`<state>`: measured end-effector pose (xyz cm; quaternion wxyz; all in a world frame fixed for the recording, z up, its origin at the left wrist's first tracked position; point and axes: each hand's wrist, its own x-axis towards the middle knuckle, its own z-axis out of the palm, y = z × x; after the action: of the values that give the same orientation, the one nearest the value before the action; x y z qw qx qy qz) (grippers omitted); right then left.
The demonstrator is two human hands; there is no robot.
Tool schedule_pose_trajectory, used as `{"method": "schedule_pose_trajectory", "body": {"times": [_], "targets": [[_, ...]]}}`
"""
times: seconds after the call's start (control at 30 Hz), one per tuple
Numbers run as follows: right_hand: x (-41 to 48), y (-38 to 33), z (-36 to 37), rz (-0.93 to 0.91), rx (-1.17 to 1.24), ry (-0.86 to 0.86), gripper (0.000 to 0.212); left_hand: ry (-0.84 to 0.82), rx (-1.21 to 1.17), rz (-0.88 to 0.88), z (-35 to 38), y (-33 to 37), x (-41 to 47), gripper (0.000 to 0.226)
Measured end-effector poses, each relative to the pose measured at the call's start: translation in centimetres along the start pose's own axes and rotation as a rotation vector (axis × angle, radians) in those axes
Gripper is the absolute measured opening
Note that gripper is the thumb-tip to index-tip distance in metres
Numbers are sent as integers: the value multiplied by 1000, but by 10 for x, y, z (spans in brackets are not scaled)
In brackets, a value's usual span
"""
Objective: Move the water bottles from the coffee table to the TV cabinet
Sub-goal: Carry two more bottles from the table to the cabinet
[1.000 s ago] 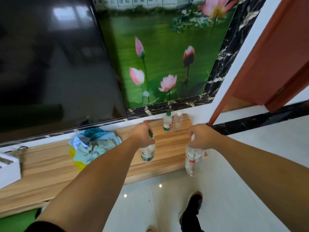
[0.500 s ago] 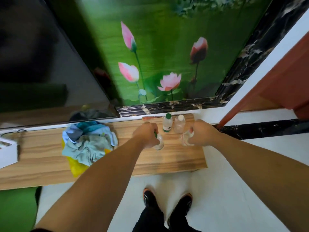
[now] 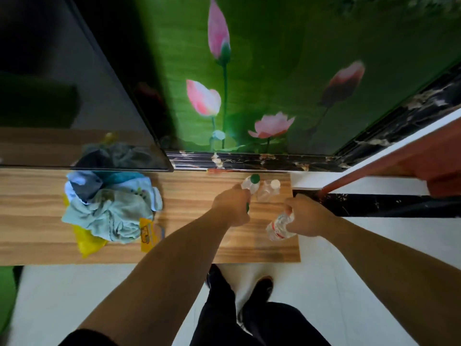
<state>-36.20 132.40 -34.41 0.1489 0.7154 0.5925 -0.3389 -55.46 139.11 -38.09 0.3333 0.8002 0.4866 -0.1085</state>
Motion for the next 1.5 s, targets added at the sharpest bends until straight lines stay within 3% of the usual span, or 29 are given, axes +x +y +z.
{"method": "schedule_pose_trajectory", "body": {"times": [0.13, 0.3, 0.47, 0.8, 0.93, 1.0, 1.1, 1.27, 1.5], "targets": [[19, 3, 19, 8, 38, -21, 29, 34, -242, -157, 13, -8, 10, 32], [41, 7, 35, -9, 125, -10, 33, 1, -332, -249, 36, -14, 21, 33], [61, 20, 49, 12, 158, -63, 25, 14, -495, -410, 49, -6, 38, 20], [107, 36, 91, 52, 175, 11, 29, 14, -582, -474, 84, 7, 73, 38], [126, 42, 89, 58, 229, 58, 34, 62, -746, -601, 100, 5, 90, 31], [137, 42, 89, 37, 203, 38, 39, -4, -748, -637, 107, 3, 97, 30], [153, 36, 91, 40, 225, 45, 44, -113, -725, -601, 115, 4, 109, 35], [156, 33, 95, 39, 243, 52, 42, -2, -726, -552, 109, 9, 116, 41], [144, 37, 97, 28, 277, 43, 49, 30, -686, -524, 105, -2, 103, 49]]}}
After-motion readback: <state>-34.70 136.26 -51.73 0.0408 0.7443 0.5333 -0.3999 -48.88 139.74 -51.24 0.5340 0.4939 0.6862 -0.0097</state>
